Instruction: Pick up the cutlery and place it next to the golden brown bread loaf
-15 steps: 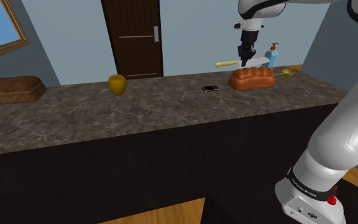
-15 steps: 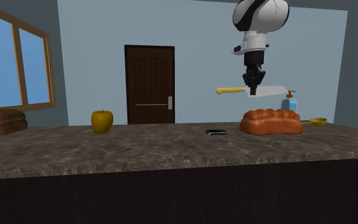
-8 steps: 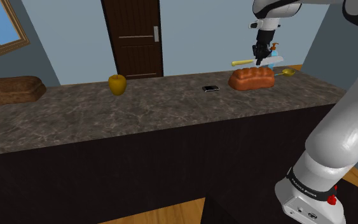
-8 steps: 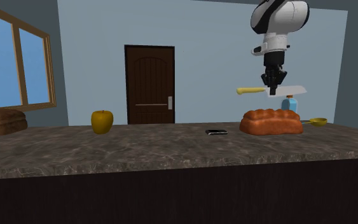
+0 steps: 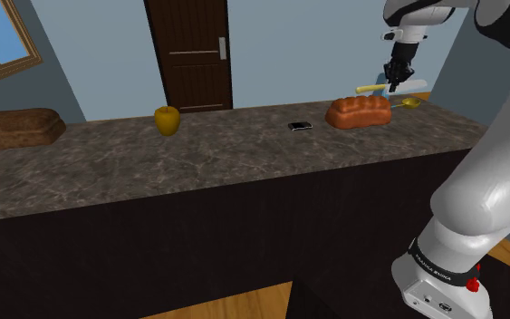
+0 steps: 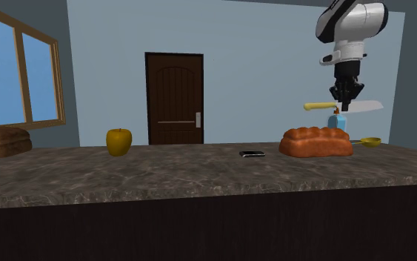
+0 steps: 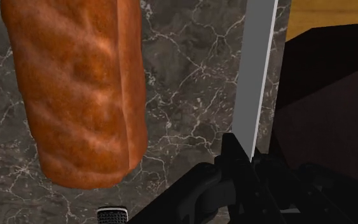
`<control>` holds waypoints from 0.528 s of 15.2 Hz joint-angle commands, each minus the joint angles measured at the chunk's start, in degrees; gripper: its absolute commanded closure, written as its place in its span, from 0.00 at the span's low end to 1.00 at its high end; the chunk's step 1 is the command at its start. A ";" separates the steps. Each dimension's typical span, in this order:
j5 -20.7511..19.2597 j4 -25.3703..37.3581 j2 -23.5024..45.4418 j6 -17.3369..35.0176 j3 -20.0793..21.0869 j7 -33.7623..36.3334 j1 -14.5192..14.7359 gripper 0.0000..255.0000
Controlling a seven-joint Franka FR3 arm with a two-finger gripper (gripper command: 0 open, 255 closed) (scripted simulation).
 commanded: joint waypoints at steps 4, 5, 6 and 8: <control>3.86 7.04 6.49 -1.68 -3.33 -8.74 -4.76 1.00; 4.71 8.48 7.84 -2.05 -3.84 -10.39 -5.87 1.00; 5.62 10.02 9.26 -2.47 -4.32 -12.04 -7.03 1.00; 7.54 13.41 12.29 -3.46 -5.10 -15.28 -9.58 1.00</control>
